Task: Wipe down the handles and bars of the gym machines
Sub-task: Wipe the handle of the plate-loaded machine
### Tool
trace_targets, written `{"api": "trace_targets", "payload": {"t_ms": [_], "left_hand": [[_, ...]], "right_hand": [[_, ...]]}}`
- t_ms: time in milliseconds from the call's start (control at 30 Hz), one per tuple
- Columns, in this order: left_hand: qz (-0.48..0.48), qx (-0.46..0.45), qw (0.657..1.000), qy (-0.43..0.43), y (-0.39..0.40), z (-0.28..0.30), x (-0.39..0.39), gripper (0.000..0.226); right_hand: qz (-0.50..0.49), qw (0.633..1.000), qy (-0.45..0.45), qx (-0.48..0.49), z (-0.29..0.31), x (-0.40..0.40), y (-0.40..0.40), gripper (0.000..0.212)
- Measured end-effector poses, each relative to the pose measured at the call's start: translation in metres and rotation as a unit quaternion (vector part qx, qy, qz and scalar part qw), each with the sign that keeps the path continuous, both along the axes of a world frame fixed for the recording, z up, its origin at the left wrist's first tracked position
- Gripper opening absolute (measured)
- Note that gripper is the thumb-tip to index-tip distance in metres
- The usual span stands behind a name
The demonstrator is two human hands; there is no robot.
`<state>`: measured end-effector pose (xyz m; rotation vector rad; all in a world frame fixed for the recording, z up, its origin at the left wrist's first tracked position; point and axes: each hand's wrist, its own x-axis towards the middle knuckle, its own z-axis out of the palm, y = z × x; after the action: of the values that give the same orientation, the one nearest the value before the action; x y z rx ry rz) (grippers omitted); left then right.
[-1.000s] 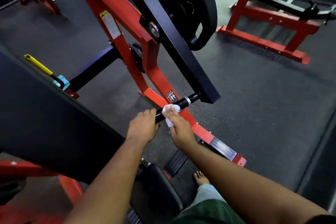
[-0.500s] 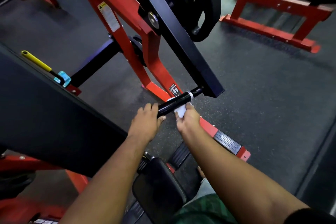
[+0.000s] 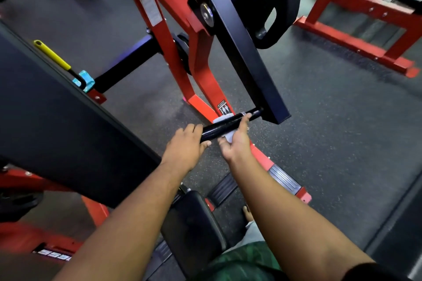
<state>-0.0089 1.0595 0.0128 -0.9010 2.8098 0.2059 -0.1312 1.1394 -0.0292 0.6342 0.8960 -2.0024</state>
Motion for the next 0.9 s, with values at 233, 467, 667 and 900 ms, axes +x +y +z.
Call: {"api": "trace_targets", "payload": {"t_ms": [233,467,667,900], "left_hand": [[-0.002,0.000,1.000,0.003,-0.001,0.002,-0.002,0.050],[0.002,0.007,1.000,-0.010,-0.001,0.002,-0.002,0.052],[0.000,0.010,1.000,-0.010,-0.001,0.002,-0.002,0.057],[-0.026,0.060,0.998,0.012,-0.008,0.007,0.005,0.064]], "right_hand": [[0.048,0.999,0.007,0.013,-0.002,0.003,-0.003,0.065],[0.113,0.993,0.015,-0.008,-0.026,0.036,0.022,0.050],[0.185,0.950,0.234,0.089,-0.008,0.021,0.064,0.016],[0.331,0.487,0.727,0.352,0.040,-0.076,0.033,0.012]]}}
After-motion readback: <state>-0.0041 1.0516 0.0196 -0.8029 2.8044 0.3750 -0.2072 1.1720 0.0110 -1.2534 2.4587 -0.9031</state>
